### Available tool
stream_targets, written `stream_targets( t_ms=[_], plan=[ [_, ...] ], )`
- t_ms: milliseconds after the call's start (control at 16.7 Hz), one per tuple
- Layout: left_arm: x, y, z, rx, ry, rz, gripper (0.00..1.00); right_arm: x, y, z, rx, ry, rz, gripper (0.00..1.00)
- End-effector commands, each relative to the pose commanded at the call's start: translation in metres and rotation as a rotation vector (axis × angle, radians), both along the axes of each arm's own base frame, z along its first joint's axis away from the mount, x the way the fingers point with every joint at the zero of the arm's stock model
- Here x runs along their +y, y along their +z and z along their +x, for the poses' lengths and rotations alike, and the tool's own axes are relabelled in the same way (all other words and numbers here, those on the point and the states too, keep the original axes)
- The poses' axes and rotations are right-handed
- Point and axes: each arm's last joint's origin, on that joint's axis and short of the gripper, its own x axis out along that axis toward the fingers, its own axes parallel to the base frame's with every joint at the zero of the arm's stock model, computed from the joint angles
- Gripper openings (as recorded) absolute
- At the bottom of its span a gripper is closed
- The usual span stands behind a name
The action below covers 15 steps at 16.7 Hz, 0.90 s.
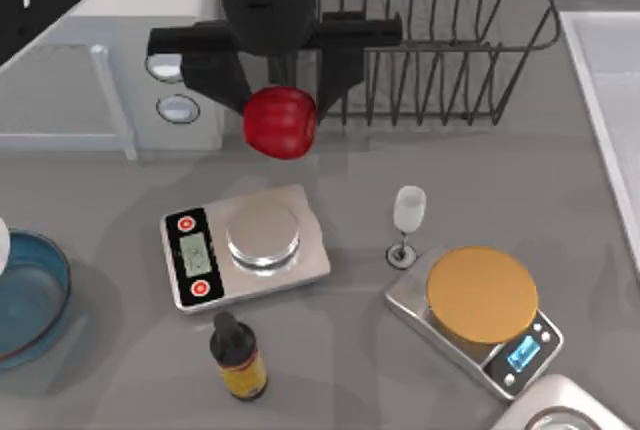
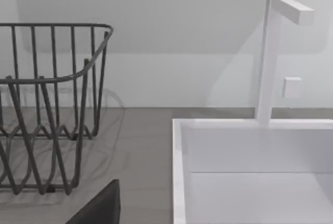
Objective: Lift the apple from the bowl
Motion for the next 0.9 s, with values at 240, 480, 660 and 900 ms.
stream_targets(
  t_ms=[240, 480, 660, 900],
  plan=[
    [0.000, -0.026, 0.005, -0.044, 0.002, -0.030, 0.00, 0.000, 0.000, 0.000, 0.000, 0.000, 0.000, 1.00],
    [-0.013, -0.118, 0.015, 0.040, 0.016, 0.042, 0.00, 0.000, 0.000, 0.000, 0.000, 0.000, 0.000, 1.00],
    [-0.016, -0.149, 0.015, 0.073, 0.023, 0.077, 0.00, 0.000, 0.000, 0.000, 0.000, 0.000, 0.000, 1.00],
    [-0.016, -0.149, 0.015, 0.073, 0.023, 0.077, 0.08, 0.000, 0.000, 0.000, 0.000, 0.000, 0.000, 1.00]
  ],
)
